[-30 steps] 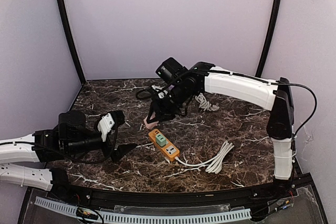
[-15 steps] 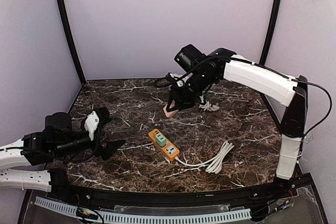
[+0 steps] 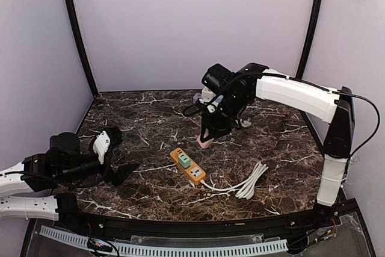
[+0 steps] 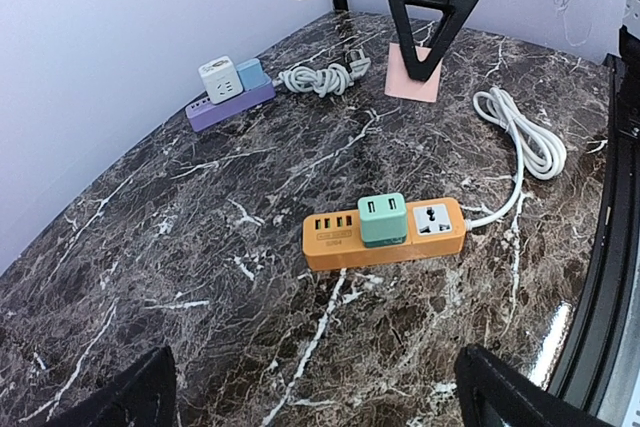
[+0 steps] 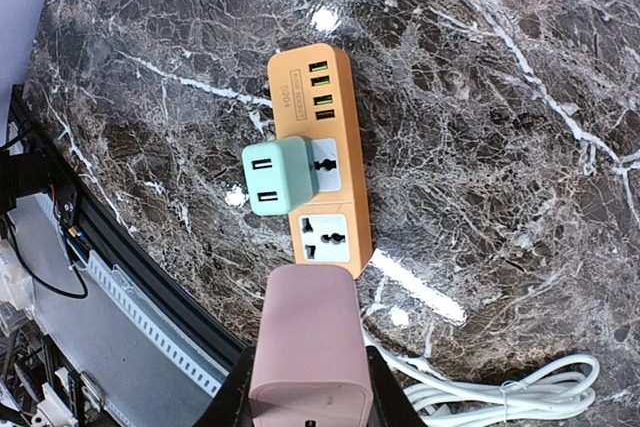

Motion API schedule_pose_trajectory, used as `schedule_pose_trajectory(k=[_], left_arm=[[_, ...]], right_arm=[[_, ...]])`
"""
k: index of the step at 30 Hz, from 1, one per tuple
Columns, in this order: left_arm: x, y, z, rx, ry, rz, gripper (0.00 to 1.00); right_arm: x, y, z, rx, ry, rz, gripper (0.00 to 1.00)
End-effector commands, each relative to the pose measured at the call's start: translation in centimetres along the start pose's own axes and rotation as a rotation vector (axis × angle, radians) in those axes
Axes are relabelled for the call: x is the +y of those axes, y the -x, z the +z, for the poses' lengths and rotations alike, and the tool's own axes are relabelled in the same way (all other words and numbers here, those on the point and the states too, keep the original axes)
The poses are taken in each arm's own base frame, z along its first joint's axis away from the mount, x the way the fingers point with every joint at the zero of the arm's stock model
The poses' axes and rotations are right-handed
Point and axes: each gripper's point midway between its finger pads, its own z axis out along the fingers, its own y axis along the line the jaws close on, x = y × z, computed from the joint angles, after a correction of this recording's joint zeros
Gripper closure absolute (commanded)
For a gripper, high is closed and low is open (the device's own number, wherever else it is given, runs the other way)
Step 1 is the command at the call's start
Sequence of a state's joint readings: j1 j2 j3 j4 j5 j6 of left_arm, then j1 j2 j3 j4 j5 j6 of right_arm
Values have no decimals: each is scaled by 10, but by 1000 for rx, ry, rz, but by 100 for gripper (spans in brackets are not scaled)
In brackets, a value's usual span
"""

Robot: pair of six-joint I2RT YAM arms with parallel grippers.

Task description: Insert the plug

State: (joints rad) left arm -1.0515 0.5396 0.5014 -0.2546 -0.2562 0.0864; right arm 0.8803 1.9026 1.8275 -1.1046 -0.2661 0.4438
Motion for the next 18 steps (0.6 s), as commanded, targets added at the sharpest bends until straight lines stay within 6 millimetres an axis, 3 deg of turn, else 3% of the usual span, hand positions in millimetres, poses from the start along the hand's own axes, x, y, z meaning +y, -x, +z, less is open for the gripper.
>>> schedule_pose_trajectory(k=[1,13,18], left_arm=[[4,-8,-4,22,17,-13,1],[6,-10,-5,23,29,-13,1],[6,-10,-5,22,30,-12,1]], right_arm=[[5,-8,-9,-3,14,-30,100],[26,-29,42,127,43,-98,100],[24,-34,58,160,35,-92,100]])
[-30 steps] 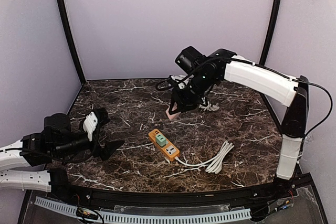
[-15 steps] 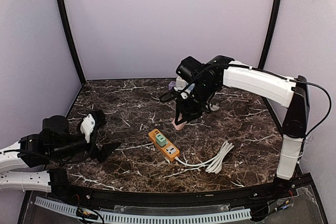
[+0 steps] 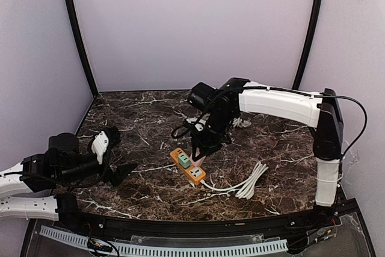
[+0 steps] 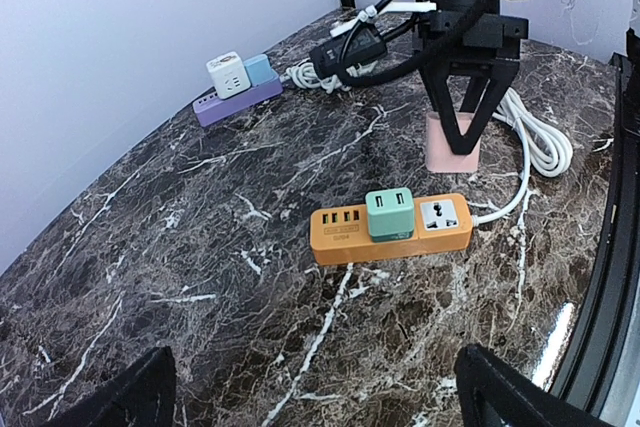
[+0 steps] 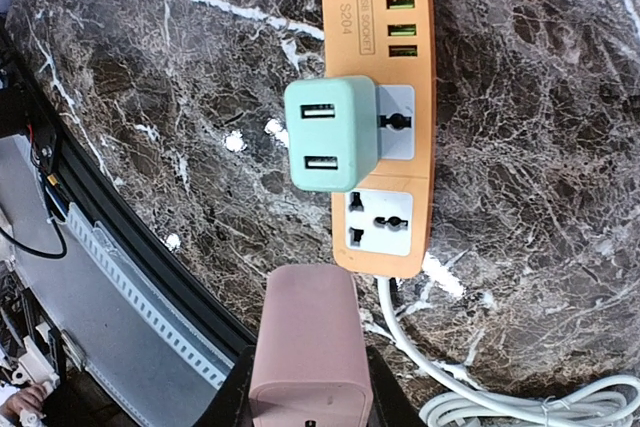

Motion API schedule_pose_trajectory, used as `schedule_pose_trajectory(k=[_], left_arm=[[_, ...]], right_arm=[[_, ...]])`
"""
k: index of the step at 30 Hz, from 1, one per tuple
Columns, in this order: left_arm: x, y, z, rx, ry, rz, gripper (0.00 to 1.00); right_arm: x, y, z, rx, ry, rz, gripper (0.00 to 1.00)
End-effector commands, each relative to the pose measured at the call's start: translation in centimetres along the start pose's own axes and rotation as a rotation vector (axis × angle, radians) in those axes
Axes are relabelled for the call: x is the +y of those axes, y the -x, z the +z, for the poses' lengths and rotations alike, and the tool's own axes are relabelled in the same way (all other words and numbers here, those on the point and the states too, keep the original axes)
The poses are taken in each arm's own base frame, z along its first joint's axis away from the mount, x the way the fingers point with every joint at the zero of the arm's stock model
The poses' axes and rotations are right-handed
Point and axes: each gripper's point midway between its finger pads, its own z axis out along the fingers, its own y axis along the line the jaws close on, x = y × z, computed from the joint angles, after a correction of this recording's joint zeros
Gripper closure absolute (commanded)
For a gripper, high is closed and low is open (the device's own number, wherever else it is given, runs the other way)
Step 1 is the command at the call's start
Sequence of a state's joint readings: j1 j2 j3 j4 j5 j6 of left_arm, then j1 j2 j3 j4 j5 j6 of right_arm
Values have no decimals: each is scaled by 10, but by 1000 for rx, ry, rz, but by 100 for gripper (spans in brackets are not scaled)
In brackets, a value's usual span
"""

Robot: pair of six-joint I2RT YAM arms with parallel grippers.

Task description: Insert the plug

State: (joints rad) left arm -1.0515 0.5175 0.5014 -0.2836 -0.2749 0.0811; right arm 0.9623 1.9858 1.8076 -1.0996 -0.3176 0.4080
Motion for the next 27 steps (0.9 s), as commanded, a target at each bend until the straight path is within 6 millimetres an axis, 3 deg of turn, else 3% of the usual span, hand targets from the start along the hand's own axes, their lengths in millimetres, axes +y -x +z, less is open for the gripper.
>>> schedule_pose_trajectory(k=[1,15,27], left_arm=[[2,-7,-1,12,12,-8,1],[2,-7,-1,13,9,-5,1],[2,-9,0,15,15,-2,1]], right_arm=[[1,-1,16,24,9,-11,100],[-6,0,47,62,16,-18,100],[-18,-5,61,99,-25,-21,100]])
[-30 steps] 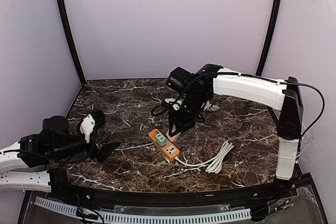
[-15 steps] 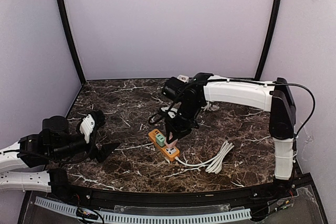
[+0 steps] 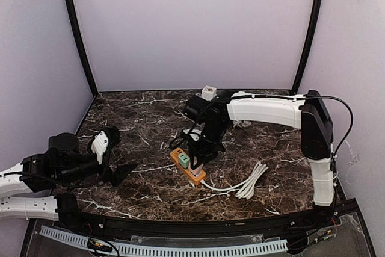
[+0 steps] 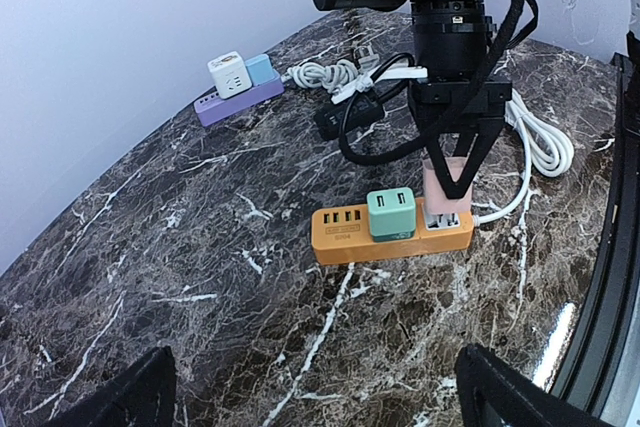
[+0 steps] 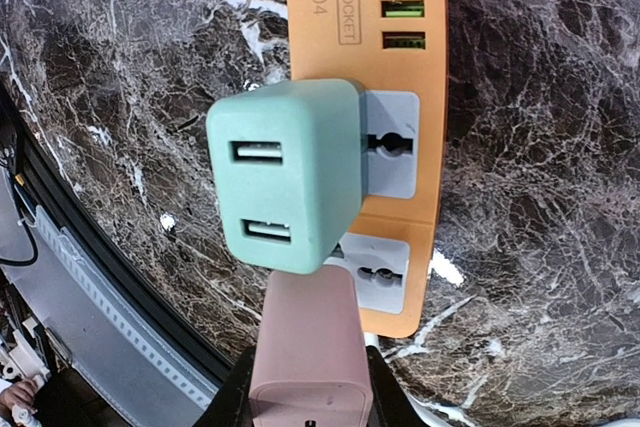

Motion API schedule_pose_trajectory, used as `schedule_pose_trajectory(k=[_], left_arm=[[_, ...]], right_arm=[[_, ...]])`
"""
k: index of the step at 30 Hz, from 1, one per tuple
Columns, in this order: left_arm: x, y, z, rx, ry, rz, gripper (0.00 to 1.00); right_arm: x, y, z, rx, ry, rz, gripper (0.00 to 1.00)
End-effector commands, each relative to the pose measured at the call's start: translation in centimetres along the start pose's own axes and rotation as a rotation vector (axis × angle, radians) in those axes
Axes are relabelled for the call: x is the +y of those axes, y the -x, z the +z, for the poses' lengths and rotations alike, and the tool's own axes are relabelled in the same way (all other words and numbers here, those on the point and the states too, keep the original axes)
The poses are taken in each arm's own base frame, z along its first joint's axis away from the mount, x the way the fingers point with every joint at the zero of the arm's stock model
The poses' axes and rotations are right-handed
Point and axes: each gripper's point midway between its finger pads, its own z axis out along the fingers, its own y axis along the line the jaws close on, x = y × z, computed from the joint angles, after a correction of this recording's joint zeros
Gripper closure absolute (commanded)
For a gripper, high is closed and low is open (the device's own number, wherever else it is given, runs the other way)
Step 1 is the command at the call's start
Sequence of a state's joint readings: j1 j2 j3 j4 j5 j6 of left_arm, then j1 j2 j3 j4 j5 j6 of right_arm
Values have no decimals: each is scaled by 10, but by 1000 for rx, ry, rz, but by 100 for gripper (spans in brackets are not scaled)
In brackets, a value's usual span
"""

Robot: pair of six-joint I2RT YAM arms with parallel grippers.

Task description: Insert the plug

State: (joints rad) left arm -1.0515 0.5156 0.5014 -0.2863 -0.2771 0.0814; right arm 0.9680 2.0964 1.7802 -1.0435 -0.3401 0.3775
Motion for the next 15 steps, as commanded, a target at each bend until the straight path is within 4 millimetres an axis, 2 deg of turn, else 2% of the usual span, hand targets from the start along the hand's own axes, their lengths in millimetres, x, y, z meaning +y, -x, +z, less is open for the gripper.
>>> schedule_pose_trajectory(k=[1,15], left_arm=[[2,-8,0,14,11,-2,1],[3,-9,0,14,17,-1,1]], right_arm=[[-6,-2,13,19,-22,-13,100],[-21,-4,24,51,-84,-12,100]])
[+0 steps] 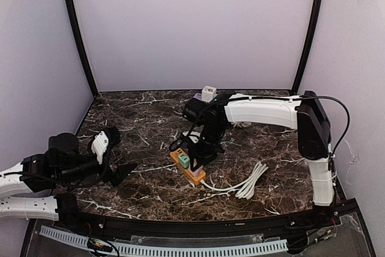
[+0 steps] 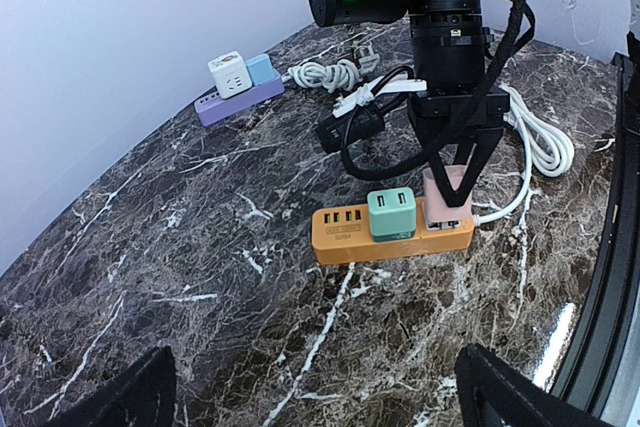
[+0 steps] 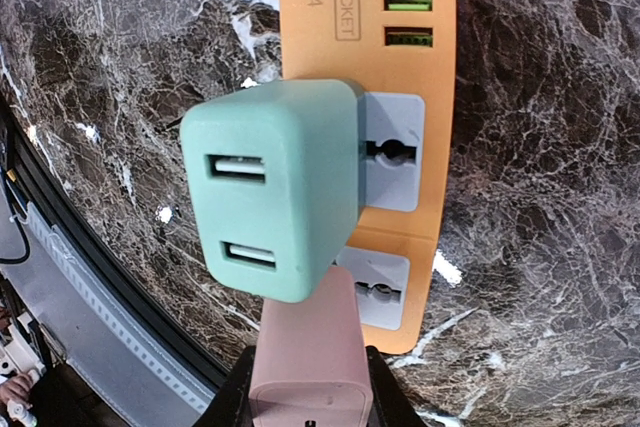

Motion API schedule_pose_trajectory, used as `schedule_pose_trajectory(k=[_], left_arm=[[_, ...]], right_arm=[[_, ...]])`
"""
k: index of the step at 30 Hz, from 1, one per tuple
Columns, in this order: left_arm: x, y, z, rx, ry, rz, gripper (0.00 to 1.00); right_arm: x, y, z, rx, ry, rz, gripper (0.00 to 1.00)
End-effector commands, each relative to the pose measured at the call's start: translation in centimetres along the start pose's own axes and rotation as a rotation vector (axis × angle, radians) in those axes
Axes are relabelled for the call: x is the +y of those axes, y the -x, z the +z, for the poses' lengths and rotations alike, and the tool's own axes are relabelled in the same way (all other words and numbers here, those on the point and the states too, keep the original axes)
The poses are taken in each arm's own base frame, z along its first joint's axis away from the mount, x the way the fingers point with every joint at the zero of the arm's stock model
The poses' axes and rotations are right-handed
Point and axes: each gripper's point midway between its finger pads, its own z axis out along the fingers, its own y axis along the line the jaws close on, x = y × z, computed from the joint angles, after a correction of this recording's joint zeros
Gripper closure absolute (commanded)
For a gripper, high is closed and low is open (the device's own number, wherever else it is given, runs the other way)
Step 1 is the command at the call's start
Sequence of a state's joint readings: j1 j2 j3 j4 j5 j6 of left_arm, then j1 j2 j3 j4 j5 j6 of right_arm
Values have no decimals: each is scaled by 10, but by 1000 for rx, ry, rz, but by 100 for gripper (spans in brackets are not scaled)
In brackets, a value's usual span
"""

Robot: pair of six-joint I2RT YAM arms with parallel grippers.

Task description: Insert the plug

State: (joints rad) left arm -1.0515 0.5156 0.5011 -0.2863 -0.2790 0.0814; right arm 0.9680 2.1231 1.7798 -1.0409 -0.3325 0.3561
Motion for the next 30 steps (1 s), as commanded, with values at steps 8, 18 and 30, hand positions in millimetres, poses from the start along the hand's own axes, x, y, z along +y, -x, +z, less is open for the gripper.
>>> schedule_pose_trajectory(k=[8,18,30], left_arm=[[3,-10,1,18,21,0,1],[3,-10,1,19,23,1,1],[3,-11,2,19,24,2,1]], right_arm=[[-26,5,7,-5,-153,9,100],[-24,4,10,9,-172,10,100],[-29,-10,20,34,-355,61,100]])
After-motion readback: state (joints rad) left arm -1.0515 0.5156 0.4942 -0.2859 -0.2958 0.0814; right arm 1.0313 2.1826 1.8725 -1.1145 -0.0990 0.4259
